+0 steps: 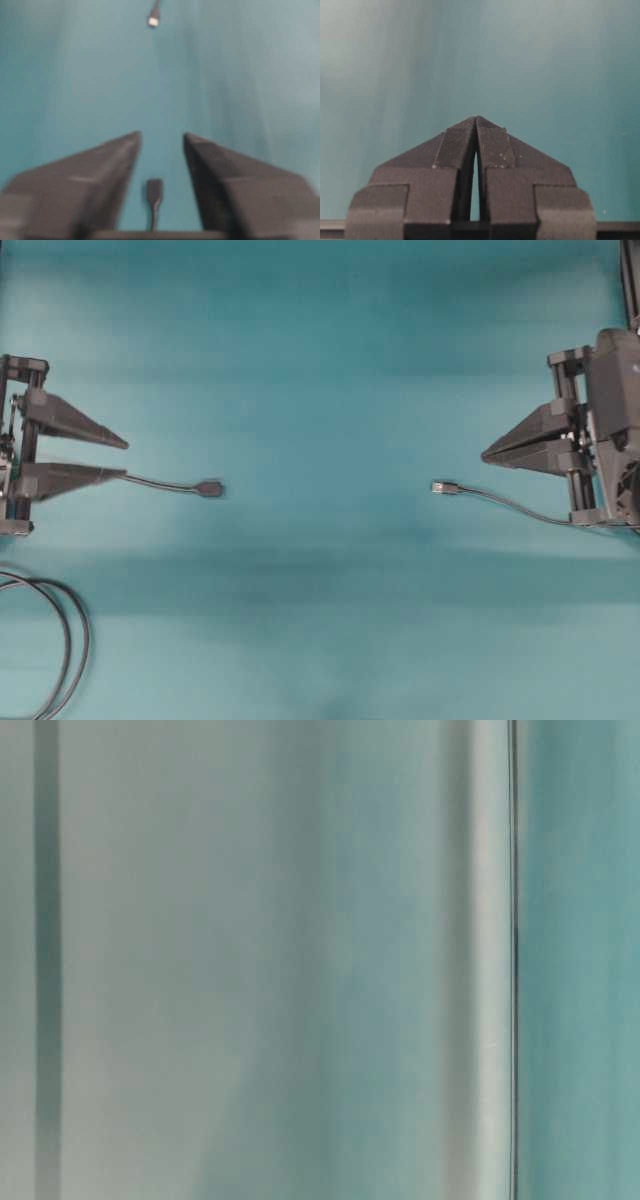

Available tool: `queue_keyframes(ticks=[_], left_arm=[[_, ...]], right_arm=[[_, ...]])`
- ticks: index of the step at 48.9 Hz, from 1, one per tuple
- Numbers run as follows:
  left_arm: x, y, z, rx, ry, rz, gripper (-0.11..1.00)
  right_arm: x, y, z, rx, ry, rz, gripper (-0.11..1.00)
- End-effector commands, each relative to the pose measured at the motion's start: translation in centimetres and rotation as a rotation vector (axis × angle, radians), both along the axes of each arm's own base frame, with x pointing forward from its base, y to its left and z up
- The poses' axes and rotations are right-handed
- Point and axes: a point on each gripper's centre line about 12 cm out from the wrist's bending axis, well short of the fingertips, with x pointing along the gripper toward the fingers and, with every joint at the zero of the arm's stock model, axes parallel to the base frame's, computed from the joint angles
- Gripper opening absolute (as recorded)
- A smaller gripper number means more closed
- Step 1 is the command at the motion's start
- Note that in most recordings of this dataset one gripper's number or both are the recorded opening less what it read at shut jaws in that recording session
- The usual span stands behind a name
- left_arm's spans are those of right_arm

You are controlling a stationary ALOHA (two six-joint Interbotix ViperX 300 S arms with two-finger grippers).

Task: Insert the USB using both arms.
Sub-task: 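Move both grippers down over the USB cable ends on the table, then close the right gripper on the black USB male plug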

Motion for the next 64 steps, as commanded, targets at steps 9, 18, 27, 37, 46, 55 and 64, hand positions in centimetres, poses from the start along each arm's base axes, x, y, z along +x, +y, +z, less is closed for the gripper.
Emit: queue_keyframes(ticks=[9, 18, 27, 37, 46, 55, 64], left_arm=[[0.3, -0.1, -0.5, 0.007, 0.066, -0.007, 0.74], [0.9, -0.2, -1.7, 0.005, 0.132, -0.008, 0.75], [1.4, -0.1, -3.2, 0.01, 0.205, -0.008, 0.75], [1.8, -0.2, -4.3, 0.015, 0.245, -0.01, 0.75], [1.9, -0.2, -5.0, 0.016, 0.276, -0.011, 0.75], [2.4, -0.2, -5.7, 0.017, 0.308, -0.012, 0.75], [2.6, -0.2, -6.0, 0.017, 0.309, -0.01, 0.75]], right_arm=[[1.1, 0.1, -0.8, -0.006, 0.133, 0.002, 0.0], [1.9, 0.1, -2.6, -0.004, 0.227, -0.003, 0.01], [2.9, 0.1, -4.8, 0.035, 0.32, -0.041, 0.14], [3.8, 0.1, -7.7, 0.041, 0.437, -0.055, 0.58], [4.2, 0.2, -10.2, 0.038, 0.53, -0.06, 0.52], [4.9, 0.2, -11.6, 0.036, 0.585, -0.063, 0.49], [5.5, 0.1, -12.6, 0.038, 0.622, -0.072, 0.49]])
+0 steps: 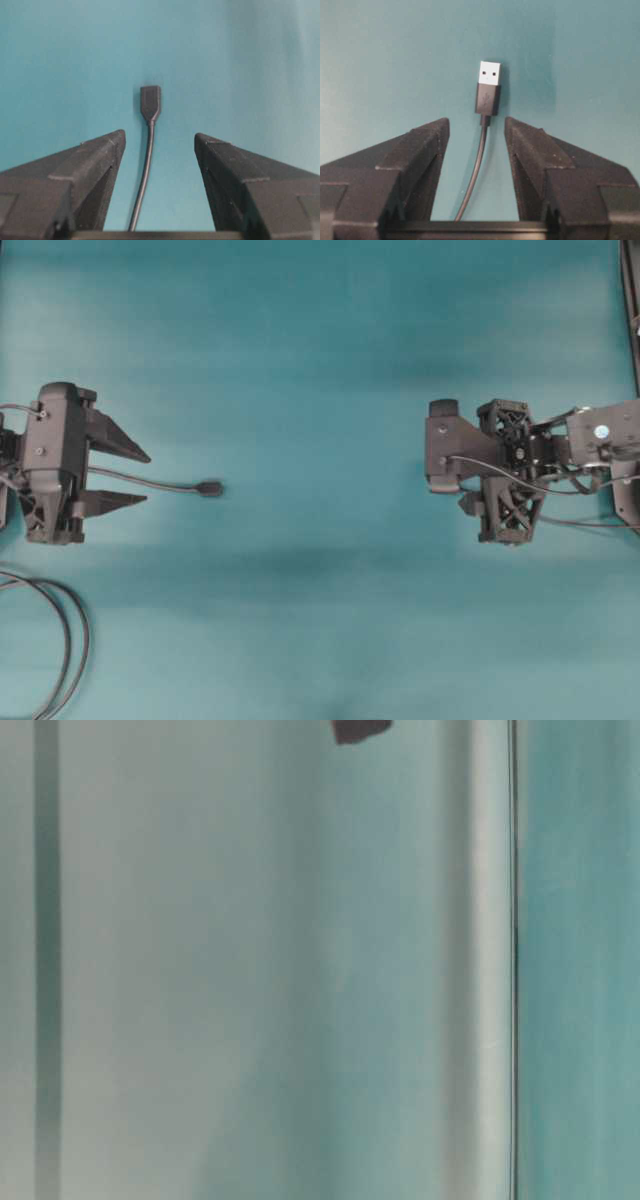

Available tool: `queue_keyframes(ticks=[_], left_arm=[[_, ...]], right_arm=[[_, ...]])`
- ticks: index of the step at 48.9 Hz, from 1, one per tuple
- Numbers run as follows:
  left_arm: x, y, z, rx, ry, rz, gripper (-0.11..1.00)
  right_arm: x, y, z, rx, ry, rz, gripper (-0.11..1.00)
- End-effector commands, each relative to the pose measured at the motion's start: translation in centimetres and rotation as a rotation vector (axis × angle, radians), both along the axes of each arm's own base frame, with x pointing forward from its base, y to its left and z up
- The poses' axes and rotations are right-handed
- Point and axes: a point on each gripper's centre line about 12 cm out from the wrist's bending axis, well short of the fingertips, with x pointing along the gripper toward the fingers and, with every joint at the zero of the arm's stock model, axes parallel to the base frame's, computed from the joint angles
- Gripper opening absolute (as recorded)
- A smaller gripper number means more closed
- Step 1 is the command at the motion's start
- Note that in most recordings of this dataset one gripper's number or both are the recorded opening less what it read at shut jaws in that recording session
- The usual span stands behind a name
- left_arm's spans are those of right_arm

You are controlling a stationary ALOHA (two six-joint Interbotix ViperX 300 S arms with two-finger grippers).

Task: Insert the USB using both arms.
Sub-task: 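Close the right gripper on the black USB male plug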

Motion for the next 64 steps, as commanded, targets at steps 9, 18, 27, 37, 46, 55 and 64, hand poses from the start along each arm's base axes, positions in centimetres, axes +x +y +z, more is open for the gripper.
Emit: queue_keyframes(ticks=[9, 18, 27, 37, 46, 55, 64], left_arm=[[0.5, -0.1, 0.6, 0.006, -0.034, -0.011, 0.75], [0.5, -0.1, 0.7, 0.006, -0.034, -0.011, 0.75], [0.5, -0.1, 0.6, 0.006, -0.033, -0.011, 0.75], [0.4, -0.1, 0.5, 0.007, -0.028, -0.011, 0.75], [0.4, -0.1, 0.5, 0.004, -0.025, -0.009, 0.75], [0.5, -0.1, 0.1, 0.003, -0.008, -0.006, 0.75], [0.7, -0.1, -0.5, 0.002, 0.009, -0.005, 0.74]], right_arm=[[1.4, -0.4, -0.1, 0.01, -0.001, -0.045, 0.49], [1.5, -0.8, -0.7, -0.009, 0.017, -0.06, 0.49], [1.5, -0.9, -1.3, -0.003, 0.036, -0.096, 0.49], [1.7, -0.9, -1.6, 0.001, 0.03, -0.103, 0.49], [1.8, -0.9, -2.1, 0.004, 0.036, -0.108, 0.43], [2.1, -0.9, -2.4, 0.017, 0.022, -0.135, 0.33], [2.1, -0.6, -3.0, 0.033, 0.03, -0.169, 0.32]])
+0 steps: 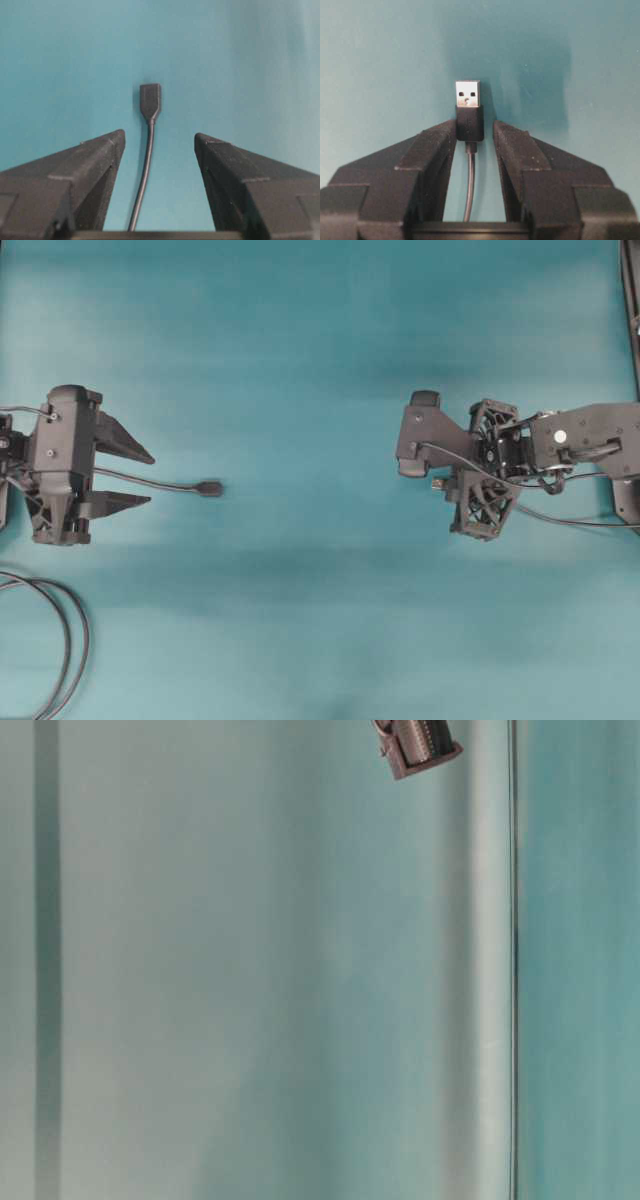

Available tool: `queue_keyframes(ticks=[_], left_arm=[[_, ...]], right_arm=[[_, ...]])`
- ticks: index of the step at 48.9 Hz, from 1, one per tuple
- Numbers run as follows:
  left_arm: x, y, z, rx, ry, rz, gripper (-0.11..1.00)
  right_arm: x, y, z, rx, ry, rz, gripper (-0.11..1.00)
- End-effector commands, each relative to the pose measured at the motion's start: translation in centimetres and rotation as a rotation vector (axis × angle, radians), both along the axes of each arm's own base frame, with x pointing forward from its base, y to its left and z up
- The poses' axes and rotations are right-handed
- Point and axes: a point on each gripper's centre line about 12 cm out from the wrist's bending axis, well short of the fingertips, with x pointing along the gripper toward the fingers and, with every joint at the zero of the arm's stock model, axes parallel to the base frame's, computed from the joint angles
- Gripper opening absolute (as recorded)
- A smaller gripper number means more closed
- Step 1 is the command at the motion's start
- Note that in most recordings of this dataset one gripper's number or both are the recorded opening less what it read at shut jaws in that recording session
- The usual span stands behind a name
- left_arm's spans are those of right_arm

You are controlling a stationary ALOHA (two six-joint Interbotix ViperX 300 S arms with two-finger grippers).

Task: Insert the USB using both arms.
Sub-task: 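Close the right gripper on the black USB male plug, then close the left gripper on the black USB female socket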

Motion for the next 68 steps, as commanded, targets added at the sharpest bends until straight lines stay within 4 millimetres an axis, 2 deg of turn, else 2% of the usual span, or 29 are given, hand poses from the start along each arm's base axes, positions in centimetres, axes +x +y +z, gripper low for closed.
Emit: queue_keyframes(ticks=[1, 18, 32, 41, 54, 68], left_arm=[[0.4, -0.1, 0.3, 0.002, -0.012, -0.004, 0.74], [1.4, -0.1, -1.1, -0.003, 0.0, 0.003, 0.73], [2.5, -0.1, -3.1, 0.003, 0.048, 0.0, 0.73], [3.9, -0.1, -4.5, 0.005, 0.074, 0.001, 0.75], [5.9, 0.1, -5.7, 0.007, 0.1, 0.011, 0.75], [6.6, 0.3, -6.3, 0.006, 0.121, 0.018, 0.75]], right_arm=[[0.7, 0.4, -0.5, 0.005, -0.012, 0.003, 0.32], [1.0, 2.7, -0.9, 0.007, -0.023, 0.083, 0.28], [1.5, 2.7, -0.5, 0.008, -0.038, 0.083, 0.28], [1.8, 2.7, -0.3, 0.009, -0.047, 0.083, 0.28], [1.8, 2.7, -0.3, 0.008, -0.046, 0.084, 0.28], [1.8, 2.7, -0.3, 0.008, -0.046, 0.084, 0.28]])
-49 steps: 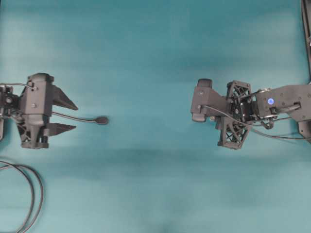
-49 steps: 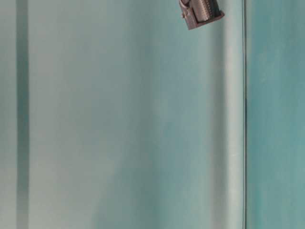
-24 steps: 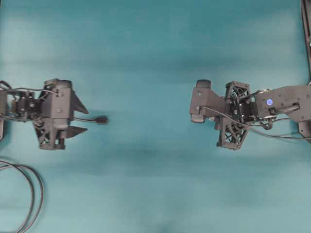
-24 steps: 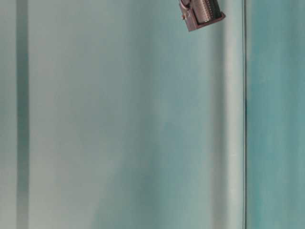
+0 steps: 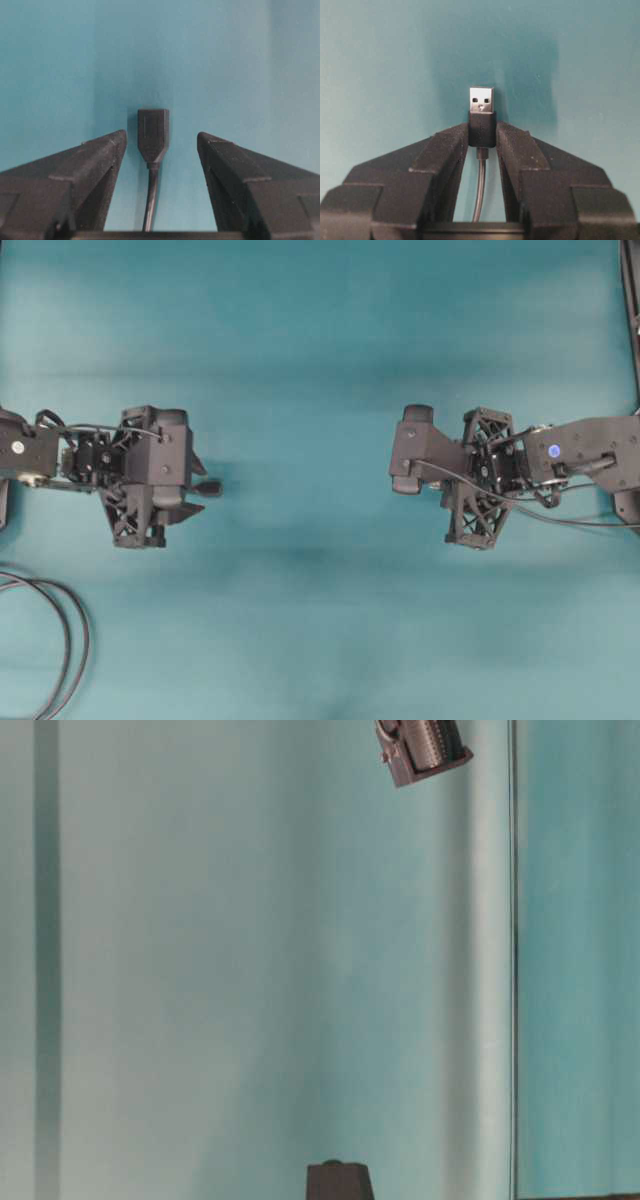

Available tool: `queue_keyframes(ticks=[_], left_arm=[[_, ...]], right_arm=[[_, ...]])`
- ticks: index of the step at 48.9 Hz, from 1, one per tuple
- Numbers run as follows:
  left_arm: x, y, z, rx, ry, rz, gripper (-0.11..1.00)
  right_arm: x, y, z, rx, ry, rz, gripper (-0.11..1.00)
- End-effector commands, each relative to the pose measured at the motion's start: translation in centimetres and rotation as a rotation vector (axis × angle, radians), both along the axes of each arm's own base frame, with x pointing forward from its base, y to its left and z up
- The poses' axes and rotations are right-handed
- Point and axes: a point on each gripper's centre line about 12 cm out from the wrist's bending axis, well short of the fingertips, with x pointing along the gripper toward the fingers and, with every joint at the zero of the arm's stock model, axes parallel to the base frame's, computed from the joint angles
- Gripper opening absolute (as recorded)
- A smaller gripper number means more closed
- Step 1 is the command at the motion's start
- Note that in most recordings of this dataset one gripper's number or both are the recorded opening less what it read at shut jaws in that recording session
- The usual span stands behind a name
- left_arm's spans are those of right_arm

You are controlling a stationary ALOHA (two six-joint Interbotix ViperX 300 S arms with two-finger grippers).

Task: Insert the USB using both arms.
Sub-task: 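Close the left gripper on the black USB female socket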

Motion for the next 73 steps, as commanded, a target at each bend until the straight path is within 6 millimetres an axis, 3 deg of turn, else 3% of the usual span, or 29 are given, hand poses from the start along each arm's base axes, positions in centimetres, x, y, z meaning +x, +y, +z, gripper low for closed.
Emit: queue_keyframes(ticks=[1, 16, 45, 73], left_arm=[[0.7, 0.2, 0.3, 0.001, -0.015, 0.004, 0.75], [0.6, 0.4, -1.3, -0.002, 0.035, 0.018, 0.74], [1.2, 0.9, -2.0, -0.011, 0.06, 0.046, 0.73], [0.3, -0.5, -2.5, -0.009, 0.125, 0.002, 0.49]], right_arm=[[0.9, 1.0, -0.3, 0.008, -0.028, 0.028, 0.28], [0.9, 1.0, -0.3, 0.007, -0.027, 0.031, 0.28], [0.8, 1.0, -0.3, 0.005, -0.028, 0.037, 0.28], [1.1, 1.1, 0.4, 0.002, -0.053, 0.048, 0.28]])
